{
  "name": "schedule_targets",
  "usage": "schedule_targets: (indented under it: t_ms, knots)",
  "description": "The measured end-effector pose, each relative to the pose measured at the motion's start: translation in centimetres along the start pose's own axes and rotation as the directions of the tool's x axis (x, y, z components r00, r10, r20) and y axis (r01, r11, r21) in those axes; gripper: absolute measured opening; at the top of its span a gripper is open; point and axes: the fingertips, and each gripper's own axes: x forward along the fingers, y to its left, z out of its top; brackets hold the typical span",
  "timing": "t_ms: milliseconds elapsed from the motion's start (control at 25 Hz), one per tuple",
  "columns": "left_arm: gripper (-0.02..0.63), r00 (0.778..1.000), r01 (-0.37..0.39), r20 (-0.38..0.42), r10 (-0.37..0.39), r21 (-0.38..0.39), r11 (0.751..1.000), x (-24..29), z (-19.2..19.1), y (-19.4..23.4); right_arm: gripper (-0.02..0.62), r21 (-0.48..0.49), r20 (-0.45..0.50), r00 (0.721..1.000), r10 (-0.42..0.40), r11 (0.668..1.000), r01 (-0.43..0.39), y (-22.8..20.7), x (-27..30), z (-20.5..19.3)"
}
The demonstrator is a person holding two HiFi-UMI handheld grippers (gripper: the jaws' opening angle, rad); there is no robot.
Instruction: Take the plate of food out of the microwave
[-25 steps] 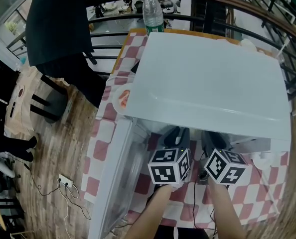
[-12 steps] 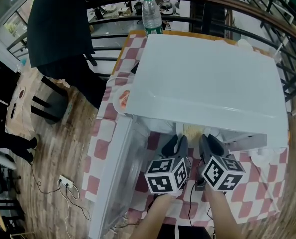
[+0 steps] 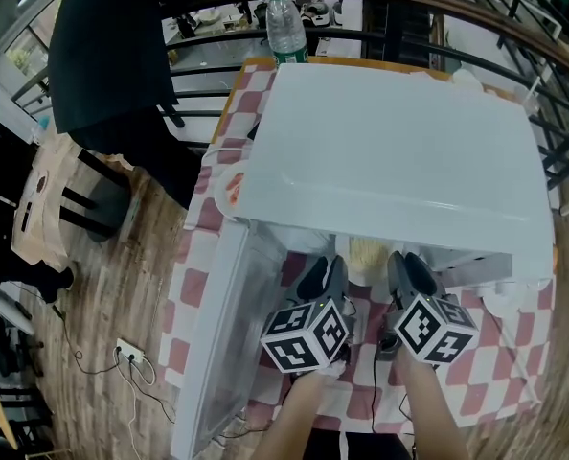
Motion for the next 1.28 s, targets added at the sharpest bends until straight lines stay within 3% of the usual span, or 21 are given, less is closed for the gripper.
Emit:
schedule_targets:
  t_ms: [240, 360, 680, 1040, 1080, 1280]
  knots:
    - [0.128, 1.000, 0.000, -0.028, 0.000, 0.005, 1.000, 1.2, 0.3, 0.3, 0.149, 0.025, -0.043, 0.999, 0.011, 1.000, -0.010, -0.1, 1.1, -0.5]
    - [0.127, 0.999, 0.010, -0.039, -0.010, 0.011, 1.000, 1.8, 0.6, 0.0, 0.110, 0.047, -0.054, 0.998, 0.023, 0.999, -0.020, 0.0, 1.3, -0.7]
    - [0.109, 0.998, 0.023, -0.064, -0.023, -0.002, 1.000, 2.9, 0.7, 0.0, 0.092, 0.078, -0.094, 0.995, 0.043, 0.996, -0.036, 0.0, 2.0, -1.2]
    - [0.106, 0.997, 0.036, -0.066, -0.035, 0.010, 0.999, 2.8, 0.4, -0.4, 0.083, 0.005, -0.119, 0.993, -0.001, 1.000, 0.002, 0.1, 2.0, -1.3]
    - [0.079, 0.997, 0.038, -0.068, -0.037, 0.009, 0.999, 2.9, 0.3, -0.5, 0.083, 0.009, -0.120, 0.993, 0.000, 1.000, 0.001, 0.2, 2.0, -1.4]
    - [0.077, 0.997, 0.039, -0.063, -0.040, -0.008, 0.999, 2.6, 0.1, -0.6, 0.074, 0.051, -0.127, 0.992, 0.018, 0.999, -0.012, 0.3, 1.9, -1.6]
